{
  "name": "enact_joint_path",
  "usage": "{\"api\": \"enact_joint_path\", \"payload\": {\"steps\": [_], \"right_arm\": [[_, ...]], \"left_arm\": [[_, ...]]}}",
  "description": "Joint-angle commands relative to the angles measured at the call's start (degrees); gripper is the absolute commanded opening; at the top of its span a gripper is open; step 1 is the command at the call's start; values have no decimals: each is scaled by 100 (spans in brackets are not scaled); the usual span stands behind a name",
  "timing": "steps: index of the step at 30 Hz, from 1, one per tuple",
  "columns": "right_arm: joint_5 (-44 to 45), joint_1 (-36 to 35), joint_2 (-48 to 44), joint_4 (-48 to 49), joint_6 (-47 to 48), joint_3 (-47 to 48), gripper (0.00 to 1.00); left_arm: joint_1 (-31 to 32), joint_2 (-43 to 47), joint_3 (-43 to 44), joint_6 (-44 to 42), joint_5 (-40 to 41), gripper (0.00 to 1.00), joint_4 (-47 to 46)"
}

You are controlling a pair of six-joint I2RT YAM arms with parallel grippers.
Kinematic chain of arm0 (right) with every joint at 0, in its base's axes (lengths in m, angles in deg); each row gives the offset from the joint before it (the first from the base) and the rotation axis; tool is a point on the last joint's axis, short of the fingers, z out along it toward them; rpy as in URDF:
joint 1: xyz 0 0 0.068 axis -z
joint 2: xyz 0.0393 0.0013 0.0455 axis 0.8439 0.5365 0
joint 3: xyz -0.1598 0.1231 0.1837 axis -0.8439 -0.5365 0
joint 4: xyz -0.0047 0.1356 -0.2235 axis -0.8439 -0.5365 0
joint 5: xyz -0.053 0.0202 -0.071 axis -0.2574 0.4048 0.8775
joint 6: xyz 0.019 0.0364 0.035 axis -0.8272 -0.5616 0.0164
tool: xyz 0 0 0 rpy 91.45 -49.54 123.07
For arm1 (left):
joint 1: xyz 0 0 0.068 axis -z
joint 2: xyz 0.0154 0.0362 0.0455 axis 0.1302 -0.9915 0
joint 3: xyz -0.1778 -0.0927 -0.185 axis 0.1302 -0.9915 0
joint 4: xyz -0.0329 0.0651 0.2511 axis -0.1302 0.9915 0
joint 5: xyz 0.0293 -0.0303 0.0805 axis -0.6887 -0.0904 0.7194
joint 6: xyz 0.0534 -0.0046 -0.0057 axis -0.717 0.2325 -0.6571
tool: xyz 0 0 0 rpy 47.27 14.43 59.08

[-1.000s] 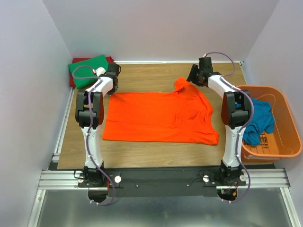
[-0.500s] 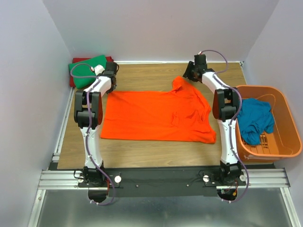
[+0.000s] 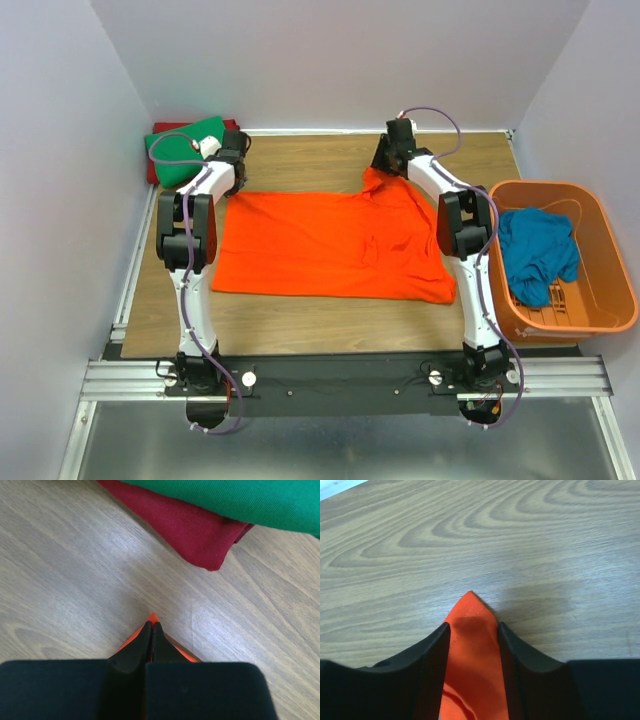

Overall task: Fold and stack the t-shirts
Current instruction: Grap the side of the flattened tshirt furthest away from the robot with both arms

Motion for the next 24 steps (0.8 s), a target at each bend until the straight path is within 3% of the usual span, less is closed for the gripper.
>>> {"api": "enact_joint_path", "payload": {"steps": [1,2,8,11,15,24], "right_arm": [[484,2,483,-765,-29,-118,46],[563,-7,493,-818,-29,-118,40],[678,-7,519,-836,-20,-110,29],[643,-7,580,-854,68,84,14],[757,2,616,-836,252,356,1],[1100,168,475,-775,463,1016,1]], "left_arm": [[-51,306,-31,-39,-11,0,-138],[-51,306,-40,-47,-20,0,-138],[-60,350,-101,-65,-38,0,-182],[-78,376,-119,-82,-64,0,-191],[-113,438,-163,-117,-143,0,-278],[-192,447,-172,-126,-196,0,-366]]}}
